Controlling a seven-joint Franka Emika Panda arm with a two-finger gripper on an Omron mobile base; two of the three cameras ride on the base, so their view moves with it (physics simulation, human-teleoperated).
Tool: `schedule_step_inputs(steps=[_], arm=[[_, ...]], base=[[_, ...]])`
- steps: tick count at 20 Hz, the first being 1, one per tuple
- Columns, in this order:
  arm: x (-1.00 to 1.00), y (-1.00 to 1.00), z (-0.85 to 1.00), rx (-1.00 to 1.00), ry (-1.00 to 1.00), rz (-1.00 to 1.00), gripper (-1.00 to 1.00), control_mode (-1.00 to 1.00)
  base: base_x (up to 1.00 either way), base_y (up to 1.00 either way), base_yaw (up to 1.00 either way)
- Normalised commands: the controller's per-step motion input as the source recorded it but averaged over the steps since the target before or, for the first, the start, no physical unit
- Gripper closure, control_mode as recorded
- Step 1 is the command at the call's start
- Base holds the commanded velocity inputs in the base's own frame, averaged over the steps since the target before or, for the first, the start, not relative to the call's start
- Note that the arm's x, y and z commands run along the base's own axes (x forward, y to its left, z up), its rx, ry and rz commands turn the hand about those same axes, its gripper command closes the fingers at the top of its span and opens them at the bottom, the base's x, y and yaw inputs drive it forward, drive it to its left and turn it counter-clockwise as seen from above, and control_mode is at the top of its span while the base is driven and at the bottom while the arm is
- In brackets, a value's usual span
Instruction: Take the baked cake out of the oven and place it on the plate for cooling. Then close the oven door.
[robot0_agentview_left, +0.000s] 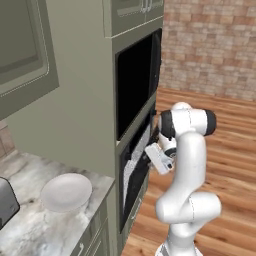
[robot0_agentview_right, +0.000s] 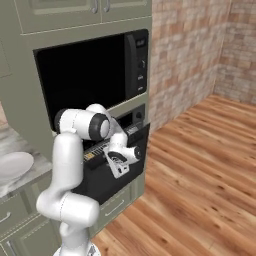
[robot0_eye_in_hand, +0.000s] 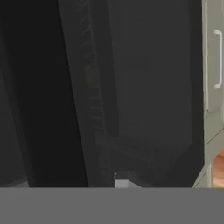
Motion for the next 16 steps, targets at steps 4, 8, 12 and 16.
schedule_step_inputs(steps=[4,8,12,16], arm=[[-0.44,-1.0,-0.71,-0.11,0.06,-0.07,1.0,-1.0],[-0.55,-1.0,-0.83,-0.09,0.02,-0.08,1.0,-1.0],[-0.49,-1.0,-0.93,-0.11,0.01,-0.08,1.0,-1.0],[-0.39,-1.0,-1.0,-0.14,0.02,-0.07,1.0,-1.0]], base=[[0.0,0.0,0.0],[0.0,0.0,0.0],[0.0,0.0,0.0],[0.0,0.0,0.0]])
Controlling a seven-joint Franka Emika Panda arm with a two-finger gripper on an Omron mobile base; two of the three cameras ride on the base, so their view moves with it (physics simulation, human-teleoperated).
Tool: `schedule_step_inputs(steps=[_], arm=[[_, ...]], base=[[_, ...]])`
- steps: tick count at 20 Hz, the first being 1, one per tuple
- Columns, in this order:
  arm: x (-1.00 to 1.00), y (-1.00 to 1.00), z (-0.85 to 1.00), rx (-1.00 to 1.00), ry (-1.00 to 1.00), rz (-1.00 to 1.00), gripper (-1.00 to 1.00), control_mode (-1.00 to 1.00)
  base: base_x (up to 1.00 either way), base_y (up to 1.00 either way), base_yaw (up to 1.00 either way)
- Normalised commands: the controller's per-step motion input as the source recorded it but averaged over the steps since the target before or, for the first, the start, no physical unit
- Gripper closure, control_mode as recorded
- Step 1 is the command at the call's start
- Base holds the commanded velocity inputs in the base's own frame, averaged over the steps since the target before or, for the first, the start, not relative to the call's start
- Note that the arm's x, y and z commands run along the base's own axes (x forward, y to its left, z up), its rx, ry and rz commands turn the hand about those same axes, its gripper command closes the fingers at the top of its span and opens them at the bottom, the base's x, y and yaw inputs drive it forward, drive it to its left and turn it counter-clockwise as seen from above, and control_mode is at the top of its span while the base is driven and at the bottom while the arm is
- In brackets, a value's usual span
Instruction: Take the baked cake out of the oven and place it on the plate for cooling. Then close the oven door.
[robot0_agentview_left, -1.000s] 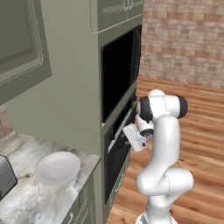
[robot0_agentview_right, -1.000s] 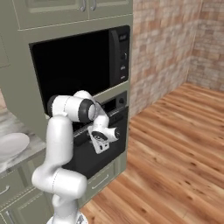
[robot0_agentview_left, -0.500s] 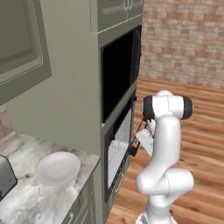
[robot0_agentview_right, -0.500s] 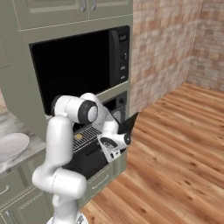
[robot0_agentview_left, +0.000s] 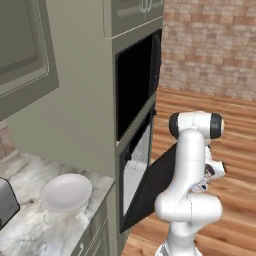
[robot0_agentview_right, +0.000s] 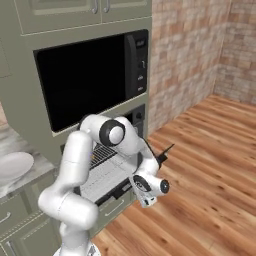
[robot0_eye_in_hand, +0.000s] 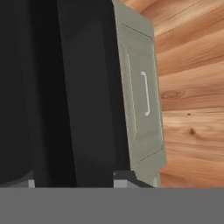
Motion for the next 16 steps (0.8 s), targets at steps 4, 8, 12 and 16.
schedule_step_inputs(steps=[4,8,12,16], arm=[[-0.23,-1.0,-1.0,-0.17,0.01,-0.03,1.0,-1.0],[-0.07,-0.75,-0.61,-0.1,0.0,0.0,-1.0,-1.0],[-0.21,-0.08,0.85,-0.07,0.09,0.0,-1.0,-1.0],[-0.78,0.01,1.0,-0.24,0.17,0.0,-1.0,-1.0]], base=[[0.0,0.0,0.0],[0.0,0.0,0.0],[0.0,0.0,0.0],[0.0,0.0,0.0]])
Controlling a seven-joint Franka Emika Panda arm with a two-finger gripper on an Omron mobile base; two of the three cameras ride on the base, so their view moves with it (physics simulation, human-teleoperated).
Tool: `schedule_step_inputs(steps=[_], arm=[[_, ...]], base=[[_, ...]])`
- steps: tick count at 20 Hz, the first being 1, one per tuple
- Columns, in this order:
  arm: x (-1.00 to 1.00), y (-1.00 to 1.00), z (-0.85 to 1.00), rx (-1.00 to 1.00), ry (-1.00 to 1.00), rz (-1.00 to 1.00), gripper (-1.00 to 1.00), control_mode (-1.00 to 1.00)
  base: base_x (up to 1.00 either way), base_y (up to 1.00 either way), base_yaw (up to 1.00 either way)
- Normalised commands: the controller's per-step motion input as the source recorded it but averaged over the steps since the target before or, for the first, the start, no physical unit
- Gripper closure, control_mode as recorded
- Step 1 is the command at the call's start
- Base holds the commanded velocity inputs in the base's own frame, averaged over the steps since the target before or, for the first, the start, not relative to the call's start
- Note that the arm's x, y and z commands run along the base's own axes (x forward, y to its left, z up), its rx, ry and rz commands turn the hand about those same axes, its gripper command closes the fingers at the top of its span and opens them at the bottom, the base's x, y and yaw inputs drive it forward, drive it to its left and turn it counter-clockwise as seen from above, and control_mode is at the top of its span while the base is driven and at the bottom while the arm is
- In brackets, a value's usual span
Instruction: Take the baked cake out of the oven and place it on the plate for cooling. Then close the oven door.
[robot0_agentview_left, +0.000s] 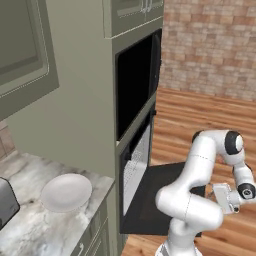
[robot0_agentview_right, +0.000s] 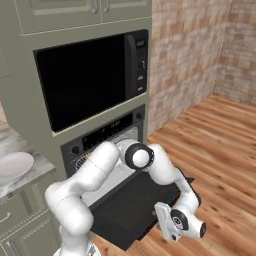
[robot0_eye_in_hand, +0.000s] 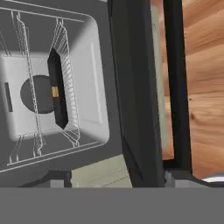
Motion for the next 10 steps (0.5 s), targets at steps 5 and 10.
schedule_step_inputs(steps=[5,10], arm=[[-0.57,0.66,1.0,-0.41,0.08,-0.01,-1.0,-1.0],[-0.08,1.0,1.0,-0.4,0.01,0.0,-1.0,-1.0]], base=[[0.0,0.0,0.0],[0.0,0.0,0.0]])
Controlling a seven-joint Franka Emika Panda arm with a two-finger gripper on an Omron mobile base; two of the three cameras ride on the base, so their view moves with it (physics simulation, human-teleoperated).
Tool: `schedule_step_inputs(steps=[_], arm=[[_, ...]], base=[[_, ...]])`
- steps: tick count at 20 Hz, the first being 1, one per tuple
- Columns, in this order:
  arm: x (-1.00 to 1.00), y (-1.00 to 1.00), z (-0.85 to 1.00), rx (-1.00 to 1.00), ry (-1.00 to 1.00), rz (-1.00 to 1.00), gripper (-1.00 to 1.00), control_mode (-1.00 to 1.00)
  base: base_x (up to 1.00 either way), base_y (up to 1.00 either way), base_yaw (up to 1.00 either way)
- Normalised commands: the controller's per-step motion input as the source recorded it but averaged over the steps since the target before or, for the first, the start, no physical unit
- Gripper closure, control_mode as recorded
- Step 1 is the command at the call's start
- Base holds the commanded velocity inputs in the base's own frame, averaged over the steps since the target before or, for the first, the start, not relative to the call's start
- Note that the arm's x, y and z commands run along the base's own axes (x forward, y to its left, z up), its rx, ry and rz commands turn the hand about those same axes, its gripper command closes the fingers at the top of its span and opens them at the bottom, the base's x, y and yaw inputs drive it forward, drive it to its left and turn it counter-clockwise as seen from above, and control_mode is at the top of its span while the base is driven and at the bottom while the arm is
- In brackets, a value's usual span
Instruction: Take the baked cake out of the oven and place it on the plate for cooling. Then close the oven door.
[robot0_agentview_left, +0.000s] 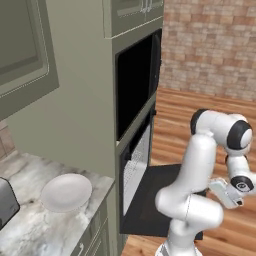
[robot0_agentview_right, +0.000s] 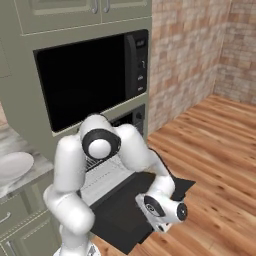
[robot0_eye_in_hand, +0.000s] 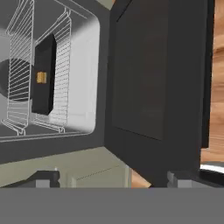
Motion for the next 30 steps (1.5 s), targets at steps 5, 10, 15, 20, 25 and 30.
schedule_step_inputs(steps=[5,10,15,20,25,30], arm=[[0.76,0.98,0.57,-0.11,0.04,0.0,-1.0,-1.0],[1.0,0.73,0.23,0.0,0.18,0.0,-1.0,-1.0],[0.94,0.06,-0.48,0.07,0.34,0.0,-1.0,-1.0],[0.89,0.0,-0.73,0.18,0.31,0.0,-1.0,-1.0],[0.73,-0.2,-0.43,0.31,0.19,-0.04,-1.0,-1.0],[0.99,0.04,-0.53,0.25,0.12,-0.1,-1.0,-1.0]], base=[[0.0,0.0,0.0],[0.0,0.0,0.0],[0.0,0.0,0.0],[0.0,0.0,0.0],[0.0,0.0,0.0],[0.0,0.0,0.0]])
